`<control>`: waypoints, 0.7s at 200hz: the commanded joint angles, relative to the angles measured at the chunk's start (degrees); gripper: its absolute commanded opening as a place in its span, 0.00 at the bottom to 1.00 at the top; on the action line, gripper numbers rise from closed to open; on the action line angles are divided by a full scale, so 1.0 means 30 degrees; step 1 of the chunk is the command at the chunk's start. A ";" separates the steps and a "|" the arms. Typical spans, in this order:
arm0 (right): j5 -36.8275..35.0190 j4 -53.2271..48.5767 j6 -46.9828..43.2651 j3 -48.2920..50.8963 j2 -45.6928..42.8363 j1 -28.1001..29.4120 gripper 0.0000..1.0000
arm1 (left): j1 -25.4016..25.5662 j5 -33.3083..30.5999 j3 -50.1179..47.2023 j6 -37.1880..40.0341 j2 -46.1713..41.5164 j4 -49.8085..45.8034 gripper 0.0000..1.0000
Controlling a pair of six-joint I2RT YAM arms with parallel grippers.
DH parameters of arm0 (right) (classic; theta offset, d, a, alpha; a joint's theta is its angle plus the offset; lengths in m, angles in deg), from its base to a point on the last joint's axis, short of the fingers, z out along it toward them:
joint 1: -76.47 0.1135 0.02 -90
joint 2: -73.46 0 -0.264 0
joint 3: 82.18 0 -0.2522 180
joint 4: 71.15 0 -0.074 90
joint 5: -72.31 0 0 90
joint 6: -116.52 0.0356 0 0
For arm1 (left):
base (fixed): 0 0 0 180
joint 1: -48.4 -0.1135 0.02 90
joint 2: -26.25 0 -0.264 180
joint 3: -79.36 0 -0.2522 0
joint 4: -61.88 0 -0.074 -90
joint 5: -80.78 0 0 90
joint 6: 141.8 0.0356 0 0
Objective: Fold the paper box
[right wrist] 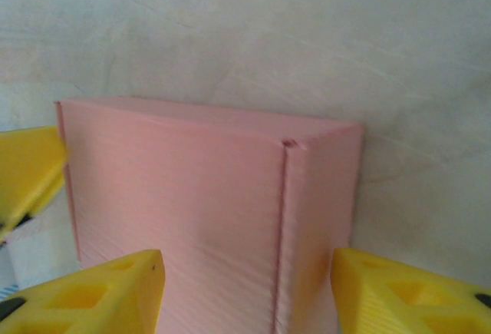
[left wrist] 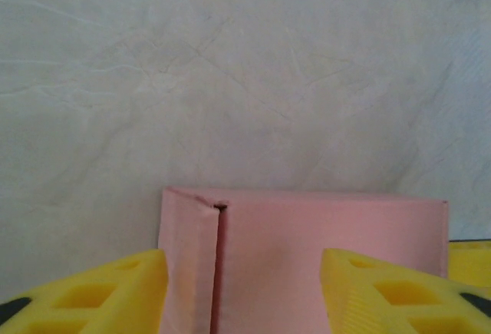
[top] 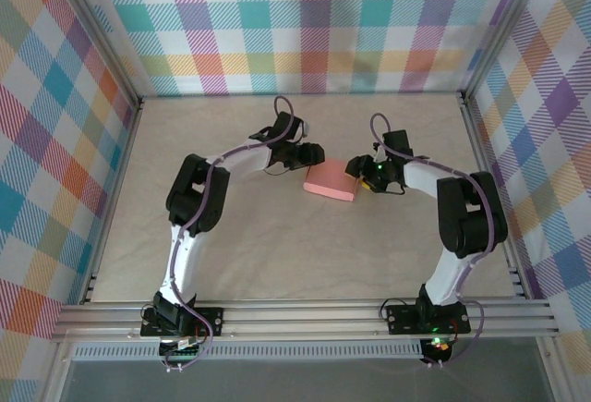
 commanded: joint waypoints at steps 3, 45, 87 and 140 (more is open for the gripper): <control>0.1655 0.0285 -0.0156 -0.1020 0.0680 -0.0013 0.57 | -0.0136 0.1816 0.0537 -0.0454 0.0548 -0.1230 0.47; 0.2178 -0.0666 -0.0961 -0.2432 0.1574 0.0648 0.56 | 0.0239 0.1630 -0.0994 -0.1134 -0.0898 -0.1211 0.42; 0.1890 -0.0735 -0.0729 -0.2957 0.2064 0.1861 0.56 | 0.0363 0.0559 -0.2910 -0.1528 -0.2356 -0.1466 0.42; 0.0756 -0.1021 -0.0857 -0.2815 0.1374 0.2169 0.68 | 0.0385 -0.1338 -0.4009 -0.1036 -0.3920 -0.1894 0.47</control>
